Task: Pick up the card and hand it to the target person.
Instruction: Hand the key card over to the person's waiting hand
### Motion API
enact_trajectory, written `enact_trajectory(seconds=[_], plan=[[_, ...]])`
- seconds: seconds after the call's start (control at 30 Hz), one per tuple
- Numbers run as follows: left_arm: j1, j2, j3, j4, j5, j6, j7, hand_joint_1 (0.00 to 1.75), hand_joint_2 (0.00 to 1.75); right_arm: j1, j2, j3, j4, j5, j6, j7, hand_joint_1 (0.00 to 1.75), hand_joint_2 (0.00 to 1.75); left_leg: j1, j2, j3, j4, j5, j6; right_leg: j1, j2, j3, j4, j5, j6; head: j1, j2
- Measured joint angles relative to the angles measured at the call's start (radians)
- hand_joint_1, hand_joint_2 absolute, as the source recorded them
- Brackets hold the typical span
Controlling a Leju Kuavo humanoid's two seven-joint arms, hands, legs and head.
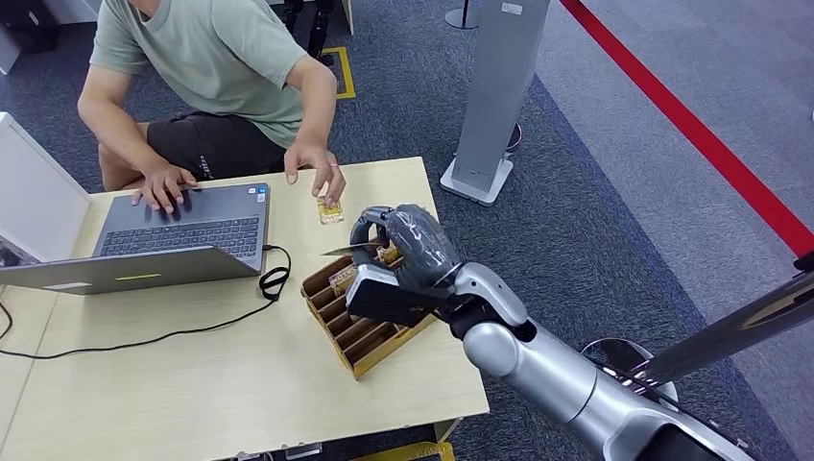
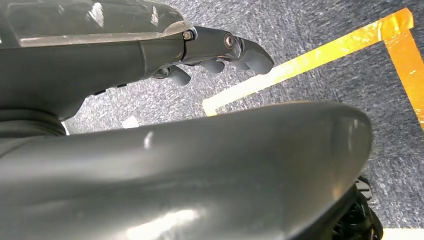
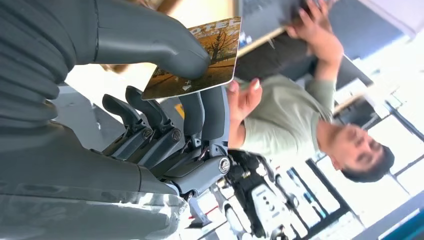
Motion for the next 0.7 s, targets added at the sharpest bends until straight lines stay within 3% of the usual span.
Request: enact_trajectory(seconds=[0.33,0.63,0.7], plan=[[-0.014,-0.007,-0.012,0.000,0.000,0.008,0.016,0.00,0.00,-0.153,0.070,0.011,0.244,-0.058,-0.109,-0.055,1.64,1.75,0.000,0.000,-0.001,0.000,0.001,0.000,0.000,0.000,-0.001,0.000,0.001,0.000,0.000,0.000],[-0.014,-0.007,-0.024,0.000,0.008,0.012,0.018,0.00,0.00,-0.194,0.111,0.025,0.427,-0.047,-0.159,-0.072,1.64,1.75,0.000,0.000,-0.001,0.000,0.001,0.000,0.000,0.000,-0.001,0.000,0.001,0.000,0.000,0.000],[-0.014,-0.007,-0.025,0.000,0.009,0.012,0.018,0.00,0.00,-0.195,0.115,0.029,0.452,-0.040,-0.164,-0.071,0.82,1.75,0.000,0.000,-0.001,0.000,0.001,0.000,0.000,0.000,-0.001,0.000,0.001,0.000,0.000,0.000]])
